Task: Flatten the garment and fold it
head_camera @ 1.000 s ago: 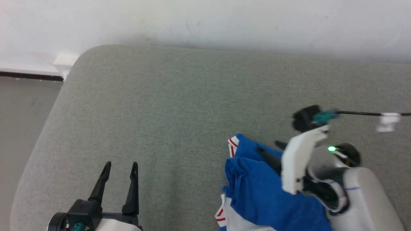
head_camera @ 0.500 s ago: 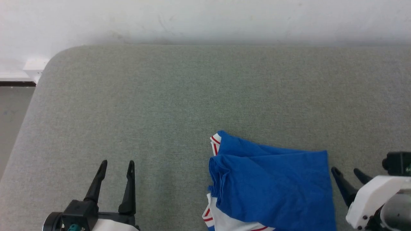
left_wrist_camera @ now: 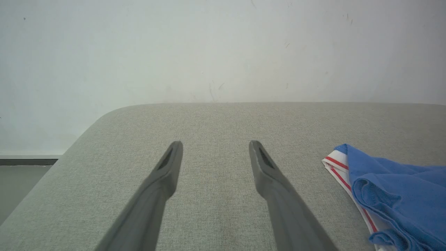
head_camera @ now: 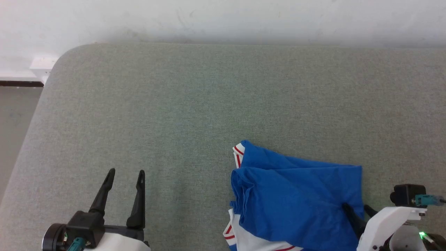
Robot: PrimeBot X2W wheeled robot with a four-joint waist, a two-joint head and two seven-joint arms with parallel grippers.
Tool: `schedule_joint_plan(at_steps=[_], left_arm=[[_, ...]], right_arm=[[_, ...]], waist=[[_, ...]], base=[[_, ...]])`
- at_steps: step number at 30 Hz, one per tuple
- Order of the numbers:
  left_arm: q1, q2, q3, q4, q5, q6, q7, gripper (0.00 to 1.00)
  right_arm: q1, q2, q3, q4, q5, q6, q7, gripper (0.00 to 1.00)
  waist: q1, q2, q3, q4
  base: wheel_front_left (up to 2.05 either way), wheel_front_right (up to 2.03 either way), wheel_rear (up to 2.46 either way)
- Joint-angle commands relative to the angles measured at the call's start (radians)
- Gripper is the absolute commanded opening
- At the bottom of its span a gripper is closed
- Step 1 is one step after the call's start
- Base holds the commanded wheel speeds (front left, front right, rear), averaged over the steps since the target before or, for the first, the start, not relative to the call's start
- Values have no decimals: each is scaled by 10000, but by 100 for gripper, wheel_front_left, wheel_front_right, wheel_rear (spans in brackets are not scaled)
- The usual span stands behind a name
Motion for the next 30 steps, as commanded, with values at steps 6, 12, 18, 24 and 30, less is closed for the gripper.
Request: schedule_joint_plan(at_steps=[6, 12, 18, 24, 30], left_arm=[[-165, 146, -141, -92, 123, -54, 204, 100], [-38, 123, -181, -247, 196, 31, 71, 100], [72, 6, -289, -248, 241, 57, -72, 100], [80, -14, -297, -170, 242, 84, -129, 100], [55, 83, -148, -240, 242, 163, -162, 100]], right_arm=[[-401, 37, 417, 1374, 549, -7, -152, 0], [-540, 37, 468, 1171, 223, -7, -161, 0], [-982, -106, 499, 251, -402, -7, 258, 0], [-1733, -970, 767, -307, -789, -7, 712, 0], [-2698, -1854, 1487, -184, -847, -7, 951, 0]], waist=[[0, 0, -199, 127], [0, 0, -448, -84], [0, 0, -581, -537], [0, 0, -622, -1125], [0, 0, -565, -1829]], base=[[0, 0, 0], [0, 0, 0], [0, 0, 0], [0, 0, 0], [0, 0, 0]])
